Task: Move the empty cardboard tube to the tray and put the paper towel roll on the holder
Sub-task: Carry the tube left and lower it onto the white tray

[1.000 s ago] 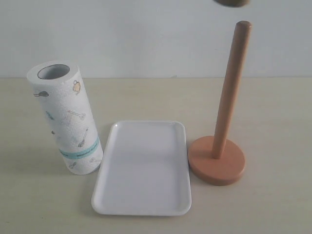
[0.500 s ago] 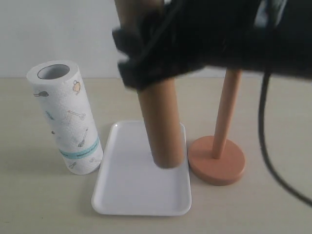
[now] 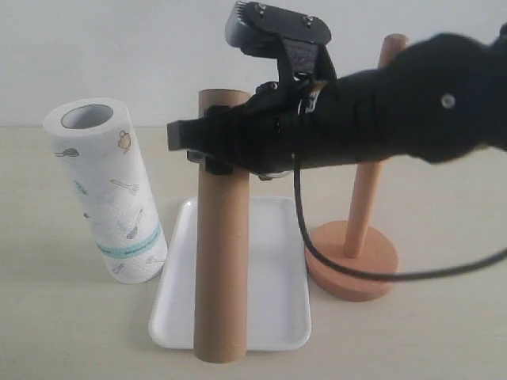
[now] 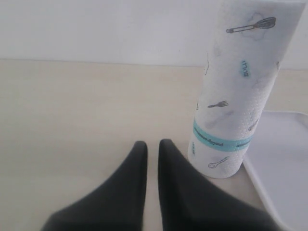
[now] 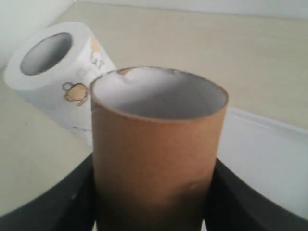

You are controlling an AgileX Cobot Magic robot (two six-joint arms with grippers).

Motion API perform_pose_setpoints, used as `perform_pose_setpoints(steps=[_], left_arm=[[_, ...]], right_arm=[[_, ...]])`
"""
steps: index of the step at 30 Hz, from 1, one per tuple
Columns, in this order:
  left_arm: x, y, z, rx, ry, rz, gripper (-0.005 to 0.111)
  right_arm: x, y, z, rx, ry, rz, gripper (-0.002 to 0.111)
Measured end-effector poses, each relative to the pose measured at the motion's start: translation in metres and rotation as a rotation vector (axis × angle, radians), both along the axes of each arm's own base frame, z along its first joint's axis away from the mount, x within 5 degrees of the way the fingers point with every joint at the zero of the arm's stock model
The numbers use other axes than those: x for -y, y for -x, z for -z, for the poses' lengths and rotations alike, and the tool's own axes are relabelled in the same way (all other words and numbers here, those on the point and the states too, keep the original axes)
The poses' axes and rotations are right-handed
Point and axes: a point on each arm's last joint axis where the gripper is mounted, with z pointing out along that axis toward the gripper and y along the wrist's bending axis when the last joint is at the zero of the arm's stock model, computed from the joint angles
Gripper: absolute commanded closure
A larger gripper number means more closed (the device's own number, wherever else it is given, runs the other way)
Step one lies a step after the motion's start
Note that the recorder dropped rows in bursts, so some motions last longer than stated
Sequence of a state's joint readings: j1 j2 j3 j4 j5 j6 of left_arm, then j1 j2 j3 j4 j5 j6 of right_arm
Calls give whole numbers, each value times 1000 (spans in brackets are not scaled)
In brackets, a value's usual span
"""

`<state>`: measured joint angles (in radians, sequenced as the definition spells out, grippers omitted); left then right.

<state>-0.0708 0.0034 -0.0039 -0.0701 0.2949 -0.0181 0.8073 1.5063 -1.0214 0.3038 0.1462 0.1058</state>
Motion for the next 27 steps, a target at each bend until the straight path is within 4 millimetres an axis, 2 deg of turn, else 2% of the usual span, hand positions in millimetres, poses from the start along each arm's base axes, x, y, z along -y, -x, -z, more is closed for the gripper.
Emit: perform_pose_setpoints(steps=[5,7,10,15,19,27], left_arm=[[0,0,0,0,0,0,99],[0,0,0,0,0,0,99],[0,0,0,0,0,0,99],[0,0,0,0,0,0,99],[0,0,0,0,0,0,99],[0,0,0,0,0,0,99]], right_arm=[[8,-47,-6,-261,77,78,108],[9,-64,2,-356,130,84,108],[2,-82,24,-470,197,46,108],[-6,-94,55,-503,224,46,108],[-10,-101,71,-512,230,58,108],[-14,-111,82,-472,190,95,108]])
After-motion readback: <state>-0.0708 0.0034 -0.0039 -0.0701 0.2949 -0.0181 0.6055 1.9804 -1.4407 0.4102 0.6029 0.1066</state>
